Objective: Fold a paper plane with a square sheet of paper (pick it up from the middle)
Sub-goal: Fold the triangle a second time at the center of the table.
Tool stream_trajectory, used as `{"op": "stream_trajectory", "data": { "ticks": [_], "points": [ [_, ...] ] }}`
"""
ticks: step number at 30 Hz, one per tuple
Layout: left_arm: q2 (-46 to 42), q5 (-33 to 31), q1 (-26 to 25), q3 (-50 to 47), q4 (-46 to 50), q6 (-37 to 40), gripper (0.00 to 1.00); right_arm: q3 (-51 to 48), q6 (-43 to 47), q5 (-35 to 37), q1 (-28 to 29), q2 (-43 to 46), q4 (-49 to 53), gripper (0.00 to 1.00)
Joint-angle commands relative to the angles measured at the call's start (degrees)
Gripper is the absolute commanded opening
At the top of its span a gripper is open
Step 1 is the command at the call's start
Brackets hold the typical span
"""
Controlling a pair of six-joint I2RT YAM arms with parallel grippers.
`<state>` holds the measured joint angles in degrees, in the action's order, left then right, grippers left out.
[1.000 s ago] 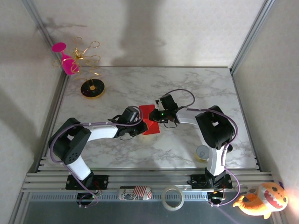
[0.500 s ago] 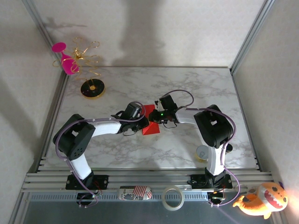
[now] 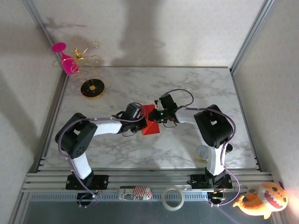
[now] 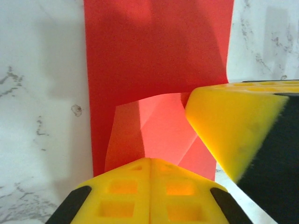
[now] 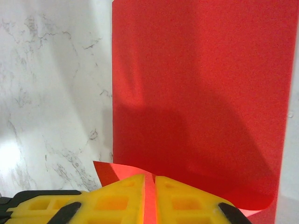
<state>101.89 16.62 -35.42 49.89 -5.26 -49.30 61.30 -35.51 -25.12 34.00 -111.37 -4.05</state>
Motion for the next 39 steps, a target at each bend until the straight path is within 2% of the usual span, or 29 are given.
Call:
{"op": "stream_trajectory", "data": {
  "ticks": [1, 10, 30, 39],
  "points": [
    [0.86, -1.5, 0.53, -0.22, 1.57, 0.87, 0.06, 1.04, 1.03, 1.2, -0.25, 1.75, 0.6, 0.15],
    [0.9, -2.45, 0.7, -1.59, 1.76, 0.06, 0.05, -0.05, 1.05, 2.11, -0.22, 2.85, 1.07, 0.15],
    [1.21, -4.05, 0.79, -4.05, 2.81, -2.31, 0.0, -2.01, 1.76, -2.63, 2.04, 1.61, 2.45, 0.1],
    [1.04, -4.77, 0.96, -6.09, 3.9, -1.9, 0.0, 0.04, 4.66, 2.79, -0.99, -0.86, 6.23, 0.08]
  ]
}}
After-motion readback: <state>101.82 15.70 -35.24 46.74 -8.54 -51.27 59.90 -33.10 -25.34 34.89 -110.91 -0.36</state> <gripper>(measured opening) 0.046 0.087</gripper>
